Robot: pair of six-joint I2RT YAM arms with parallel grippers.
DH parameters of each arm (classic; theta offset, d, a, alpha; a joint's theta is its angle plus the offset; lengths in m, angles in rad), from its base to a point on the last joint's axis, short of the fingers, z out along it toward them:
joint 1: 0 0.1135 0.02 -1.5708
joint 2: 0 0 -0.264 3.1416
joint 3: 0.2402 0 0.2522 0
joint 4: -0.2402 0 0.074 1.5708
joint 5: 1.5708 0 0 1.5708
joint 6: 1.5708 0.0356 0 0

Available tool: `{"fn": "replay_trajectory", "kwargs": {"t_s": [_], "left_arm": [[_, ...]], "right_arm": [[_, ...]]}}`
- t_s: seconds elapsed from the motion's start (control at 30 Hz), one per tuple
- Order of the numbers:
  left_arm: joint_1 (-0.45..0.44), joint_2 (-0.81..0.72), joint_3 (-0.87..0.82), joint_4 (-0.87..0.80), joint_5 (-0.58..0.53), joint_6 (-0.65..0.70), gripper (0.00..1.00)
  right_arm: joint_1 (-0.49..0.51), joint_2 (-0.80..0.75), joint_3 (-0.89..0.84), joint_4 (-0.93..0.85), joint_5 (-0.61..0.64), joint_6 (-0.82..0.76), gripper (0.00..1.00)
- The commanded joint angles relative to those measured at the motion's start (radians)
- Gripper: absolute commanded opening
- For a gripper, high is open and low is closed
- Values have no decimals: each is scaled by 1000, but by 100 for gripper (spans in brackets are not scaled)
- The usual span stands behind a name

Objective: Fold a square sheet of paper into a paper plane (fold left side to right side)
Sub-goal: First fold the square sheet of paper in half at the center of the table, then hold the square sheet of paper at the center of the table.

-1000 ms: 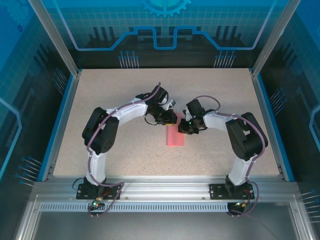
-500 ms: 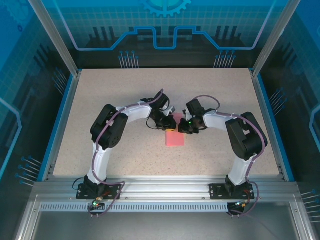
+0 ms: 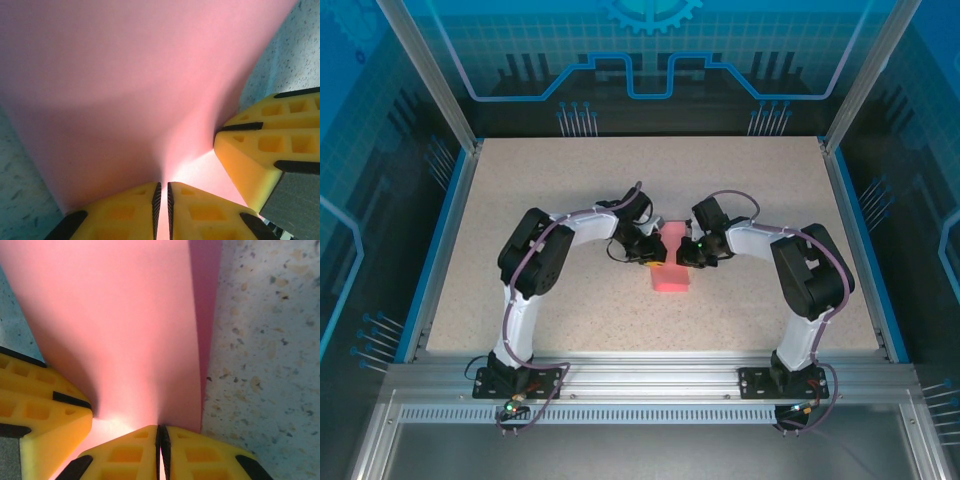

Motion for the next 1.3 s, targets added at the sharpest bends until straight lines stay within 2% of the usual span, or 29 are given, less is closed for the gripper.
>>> {"fn": "replay_trajectory", "kwargs": {"t_s": [0.0,0.23,0.43,0.63,0.73,0.93,1.27], "left_arm": [[44,-27,-53,-55,-64,35,16],[87,-67,-105,-50,-75,46,16],[91,-133,-118,-29,-65,52,16],[81,-201,-141,55,19,22,16],[49,-184,-129,93,56,-6,17],[-13,-83,-38,78,43,-13,18],[-28,-10,-40,58,20,-15,19]], "right_arm": [[15,64,-32,-111,62,-11,13],[15,63,-33,-108,58,-10,12],[17,58,-34,-99,48,-7,12],[17,55,-33,-94,41,-5,12],[18,56,-31,-92,39,-4,12],[21,57,-29,-89,29,-1,12],[23,52,-31,-78,18,-2,12]]}}
